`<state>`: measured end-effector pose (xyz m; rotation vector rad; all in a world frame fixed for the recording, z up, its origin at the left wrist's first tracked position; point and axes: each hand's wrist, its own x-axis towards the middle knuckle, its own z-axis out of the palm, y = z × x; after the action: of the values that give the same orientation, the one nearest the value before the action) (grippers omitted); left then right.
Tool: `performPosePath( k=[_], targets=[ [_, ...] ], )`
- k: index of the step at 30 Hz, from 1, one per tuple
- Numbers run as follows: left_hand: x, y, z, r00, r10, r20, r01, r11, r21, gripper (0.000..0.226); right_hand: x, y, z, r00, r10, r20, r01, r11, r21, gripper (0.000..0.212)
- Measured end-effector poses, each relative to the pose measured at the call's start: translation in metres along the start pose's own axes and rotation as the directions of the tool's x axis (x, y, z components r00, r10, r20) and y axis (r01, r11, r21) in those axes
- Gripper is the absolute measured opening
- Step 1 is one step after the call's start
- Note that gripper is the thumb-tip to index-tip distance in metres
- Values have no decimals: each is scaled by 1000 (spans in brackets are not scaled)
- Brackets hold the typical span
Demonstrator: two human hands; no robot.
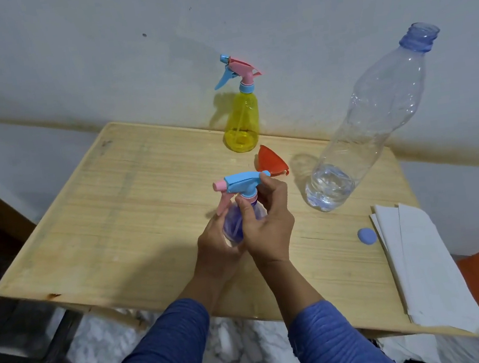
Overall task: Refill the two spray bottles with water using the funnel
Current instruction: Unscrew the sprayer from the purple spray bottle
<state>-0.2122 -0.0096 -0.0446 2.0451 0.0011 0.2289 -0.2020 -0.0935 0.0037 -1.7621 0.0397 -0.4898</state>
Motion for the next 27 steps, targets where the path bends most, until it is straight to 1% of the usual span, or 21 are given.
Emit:
performPosePath(
  k=[2,5,8,10,14,17,19,22,24,27],
  targets=[
    [-1,0,0,1000,-15,-11,15,1000,13,54,-2,1,-2,999,14,46,-15,1000,22,46],
    [0,3,-1,1000,-3,22,3,1000,-11,58,-3,-1,-5,995,0,102,-1,1000,7,54],
    [-1,7,-4,999,-19,41,21,999,-46,67,4,1,-7,998,-46,50,48,998,-44,54],
    [-1,9,-5,999,-29,45,32,997,-70,71,6,1,-5,997,-57,43,60,996,-70,51],
    [-1,10,-6,999,0,41,3,997,-76,65,0,-1,-7,993,-62,98,67,996,-51,53],
    [-1,9,-5,998,-33,55,38,993,-108,65,4,2,-10,994,-80,76,86,993,-85,54],
    [0,5,-5,997,-27,69,35,994,-105,66,9,2,-10,995,-71,64,76,993,-93,53],
    [0,7,-5,997,-13,79,22,992,-121,64,6,-1,-12,991,-58,119,66,996,-68,52],
    [-1,11,-6,998,-15,65,22,992,-124,63,4,0,-14,987,-68,147,76,996,-47,56],
    [-1,10,-5,999,-29,43,34,992,-119,62,7,3,-14,990,-88,113,99,990,-100,62]
  ],
)
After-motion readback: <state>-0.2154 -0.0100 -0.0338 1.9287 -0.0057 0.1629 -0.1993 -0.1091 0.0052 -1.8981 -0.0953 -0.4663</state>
